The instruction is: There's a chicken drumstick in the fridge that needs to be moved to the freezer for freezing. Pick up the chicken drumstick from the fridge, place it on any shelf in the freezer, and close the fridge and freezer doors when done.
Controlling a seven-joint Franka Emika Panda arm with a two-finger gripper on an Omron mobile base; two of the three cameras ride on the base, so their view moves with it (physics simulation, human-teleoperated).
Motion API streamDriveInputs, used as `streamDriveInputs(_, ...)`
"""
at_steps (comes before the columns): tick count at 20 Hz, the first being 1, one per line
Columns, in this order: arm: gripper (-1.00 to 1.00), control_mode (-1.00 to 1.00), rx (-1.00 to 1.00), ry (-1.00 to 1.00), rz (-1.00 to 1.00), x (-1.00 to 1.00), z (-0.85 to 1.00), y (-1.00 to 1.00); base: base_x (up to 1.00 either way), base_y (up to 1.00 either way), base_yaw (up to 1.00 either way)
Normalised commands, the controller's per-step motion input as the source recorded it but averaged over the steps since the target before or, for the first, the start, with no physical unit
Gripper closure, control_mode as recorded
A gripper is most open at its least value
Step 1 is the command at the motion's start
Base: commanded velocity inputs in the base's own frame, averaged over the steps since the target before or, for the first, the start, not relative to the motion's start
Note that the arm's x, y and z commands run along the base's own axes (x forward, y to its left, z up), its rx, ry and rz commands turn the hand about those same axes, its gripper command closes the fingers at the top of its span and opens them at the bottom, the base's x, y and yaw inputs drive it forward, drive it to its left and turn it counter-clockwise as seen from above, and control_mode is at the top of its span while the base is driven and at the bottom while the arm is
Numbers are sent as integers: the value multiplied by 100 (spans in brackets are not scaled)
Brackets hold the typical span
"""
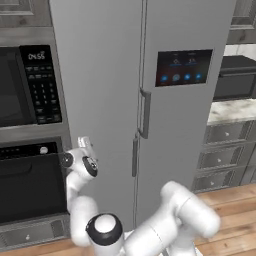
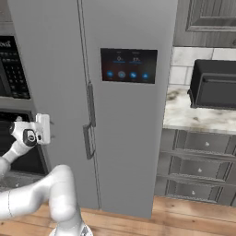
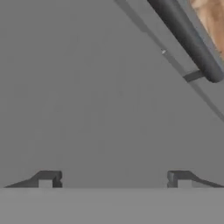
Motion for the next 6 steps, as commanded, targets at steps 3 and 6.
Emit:
streamDriveInputs(3,-100,-100,27,-8,20,26,40,-94,0,0,0)
streamDriveInputs(6,-100,-100,24,-6,11,5,51,-77,0,0,0)
